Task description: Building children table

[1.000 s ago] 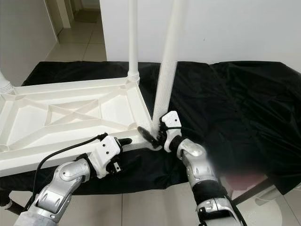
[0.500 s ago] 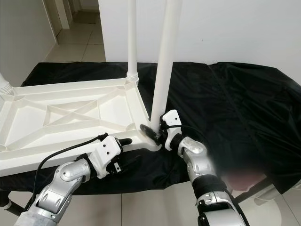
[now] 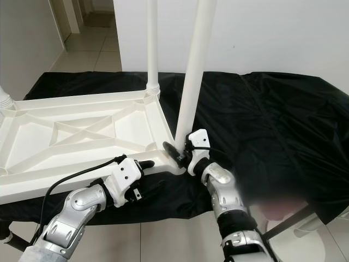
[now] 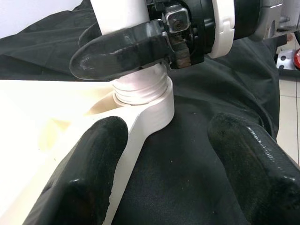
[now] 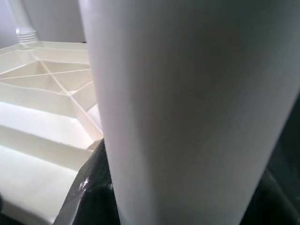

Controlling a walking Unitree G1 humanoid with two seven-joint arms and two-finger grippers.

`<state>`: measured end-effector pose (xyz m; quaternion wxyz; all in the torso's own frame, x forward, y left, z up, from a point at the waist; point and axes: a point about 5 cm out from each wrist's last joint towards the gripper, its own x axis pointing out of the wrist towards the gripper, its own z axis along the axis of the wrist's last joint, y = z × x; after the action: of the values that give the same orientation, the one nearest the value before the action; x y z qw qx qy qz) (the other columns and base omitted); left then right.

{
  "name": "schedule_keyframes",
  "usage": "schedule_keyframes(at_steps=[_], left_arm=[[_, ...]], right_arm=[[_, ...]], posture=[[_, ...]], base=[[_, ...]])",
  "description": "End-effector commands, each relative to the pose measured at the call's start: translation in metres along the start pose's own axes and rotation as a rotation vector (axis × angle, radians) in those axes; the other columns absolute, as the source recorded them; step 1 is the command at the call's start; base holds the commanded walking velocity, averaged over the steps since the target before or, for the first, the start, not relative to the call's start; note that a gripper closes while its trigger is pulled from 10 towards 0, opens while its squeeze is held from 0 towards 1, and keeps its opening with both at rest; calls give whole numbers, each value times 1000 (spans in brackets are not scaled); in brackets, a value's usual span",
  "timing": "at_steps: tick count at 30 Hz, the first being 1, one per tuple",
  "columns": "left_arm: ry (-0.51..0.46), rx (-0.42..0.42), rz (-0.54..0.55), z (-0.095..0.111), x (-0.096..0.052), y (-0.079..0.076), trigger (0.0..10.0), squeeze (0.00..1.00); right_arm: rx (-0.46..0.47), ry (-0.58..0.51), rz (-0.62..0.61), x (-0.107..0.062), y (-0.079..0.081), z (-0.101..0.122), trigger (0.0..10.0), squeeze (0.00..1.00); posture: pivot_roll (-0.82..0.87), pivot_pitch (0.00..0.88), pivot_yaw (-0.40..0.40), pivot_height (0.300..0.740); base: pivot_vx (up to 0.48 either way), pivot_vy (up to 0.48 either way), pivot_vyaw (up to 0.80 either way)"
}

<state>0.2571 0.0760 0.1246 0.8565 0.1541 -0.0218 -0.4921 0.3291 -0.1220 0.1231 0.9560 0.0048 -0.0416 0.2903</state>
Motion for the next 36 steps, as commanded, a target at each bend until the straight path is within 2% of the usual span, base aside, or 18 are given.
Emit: schedule_keyframes(at_steps=[1,3,5,8,9,10,12,15,17,18,19,20,21,23,24,35,36], left_arm=[[2,3,83,-1,2,4,10000,0],[1,2,83,-2,2,3,10000,0],[1,-1,80,-2,2,1,10000,0],[1,-1,80,-2,2,1,10000,0],[1,-2,75,-3,2,0,10000,0],[1,-2,75,-3,2,0,10000,0],[0,-3,68,-3,3,-1,10000,0],[-1,-3,65,-3,3,-2,10000,0],[1,-5,62,-4,4,-3,10000,0],[1,-5,62,-4,4,-3,10000,0],[1,-7,61,-4,4,-3,10000,0],[1,-7,61,-4,4,-3,10000,0],[-2,-11,65,-4,5,-4,10000,0],[-2,-11,65,-4,5,-4,10000,0],[-3,-14,65,-4,5,-5,10000,0],[-6,-13,66,-5,8,-5,10000,0],[-7,-12,66,-5,8,-4,10000,0]], right_arm=[[29,-14,-80,-2,0,0,10000,0],[30,-20,-109,-3,0,0,10000,0],[40,-14,-204,-6,2,-1,10000,0],[40,-14,-204,-6,2,-1,10000,0],[58,-5,-260,-8,4,-2,10000,0],[58,-5,-260,-8,4,-2,10000,0],[69,34,-370,-9,8,-5,10000,0],[72,47,-433,-10,11,-6,10000,0],[78,161,-651,-14,6,-18,10000,0],[78,161,-651,-14,6,-18,10000,0],[60,173,-731,-16,6,-19,10000,0],[60,173,-731,-16,6,-19,10000,0],[76,140,-724,-11,17,-17,10000,0],[76,140,-724,-11,17,-17,10000,0],[86,122,-688,-8,22,-15,10000,0],[124,84,-586,-5,33,-7,10000,0],[116,79,-584,-4,33,-5,10000,1000]], posture=[[21,0,-38,740],[21,0,-38,740],[17,0,-37,740],[17,0,-37,740],[14,0,-33,740],[14,0,-33,740],[13,0,-36,740],[7,0,-35,740],[7,0,-35,740],[7,0,-35,740],[7,0,-35,740],[7,0,-35,740],[7,0,-35,740],[7,0,-35,740],[11,0,-41,740],[8,0,-44,740],[8,0,-44,740]], base=[[0,0,0],[0,0,0],[0,0,0],[0,0,0],[0,0,0],[0,0,0],[0,0,0],[0,0,0],[0,0,0],[0,0,0],[0,0,0],[0,0,0],[0,0,0],[0,0,0],[0,0,0],[0,0,0],[0,0,0]])
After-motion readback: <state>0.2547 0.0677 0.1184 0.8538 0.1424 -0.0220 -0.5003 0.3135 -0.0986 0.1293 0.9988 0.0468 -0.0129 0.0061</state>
